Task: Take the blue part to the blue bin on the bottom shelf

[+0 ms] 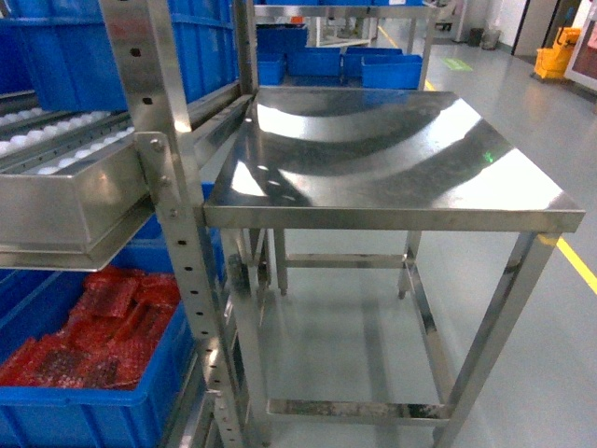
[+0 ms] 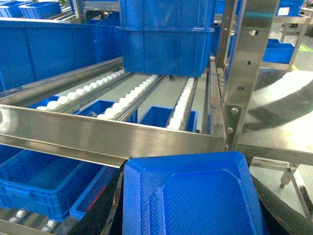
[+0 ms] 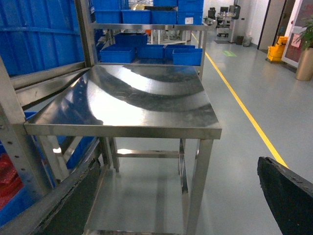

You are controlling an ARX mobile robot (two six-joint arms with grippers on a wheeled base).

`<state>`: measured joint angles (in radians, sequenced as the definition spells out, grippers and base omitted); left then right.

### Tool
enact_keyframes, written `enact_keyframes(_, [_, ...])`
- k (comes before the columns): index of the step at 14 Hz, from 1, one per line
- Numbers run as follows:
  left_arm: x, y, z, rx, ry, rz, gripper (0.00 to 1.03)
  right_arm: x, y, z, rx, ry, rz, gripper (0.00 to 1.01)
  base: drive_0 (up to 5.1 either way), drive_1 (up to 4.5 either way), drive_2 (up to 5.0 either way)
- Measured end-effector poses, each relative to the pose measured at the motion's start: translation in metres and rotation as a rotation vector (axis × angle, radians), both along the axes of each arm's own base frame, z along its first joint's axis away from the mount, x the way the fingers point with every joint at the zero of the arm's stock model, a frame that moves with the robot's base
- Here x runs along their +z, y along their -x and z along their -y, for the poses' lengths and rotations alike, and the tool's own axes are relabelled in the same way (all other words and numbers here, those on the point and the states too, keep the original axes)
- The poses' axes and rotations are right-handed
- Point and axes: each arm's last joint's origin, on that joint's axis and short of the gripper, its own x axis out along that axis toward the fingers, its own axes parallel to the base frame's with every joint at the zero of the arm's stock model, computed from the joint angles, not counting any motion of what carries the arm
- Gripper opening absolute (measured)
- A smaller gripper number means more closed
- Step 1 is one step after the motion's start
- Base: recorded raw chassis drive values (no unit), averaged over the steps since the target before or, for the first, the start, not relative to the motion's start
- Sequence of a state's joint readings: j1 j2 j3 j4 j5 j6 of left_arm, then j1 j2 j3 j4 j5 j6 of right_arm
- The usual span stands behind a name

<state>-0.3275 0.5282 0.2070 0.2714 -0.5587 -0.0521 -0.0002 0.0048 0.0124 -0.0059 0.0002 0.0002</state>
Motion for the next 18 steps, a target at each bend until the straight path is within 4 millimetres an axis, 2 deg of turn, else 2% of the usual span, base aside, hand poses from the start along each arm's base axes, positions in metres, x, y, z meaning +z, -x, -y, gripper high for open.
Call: enact_keyframes(18, [-0.0002,0.0000,0.0000,0.000,0.000,-0.002,0.44,0.0003,0.0000,0.0000,0.000,0.000,0.003,0.98,-5.0,2.39,2.4])
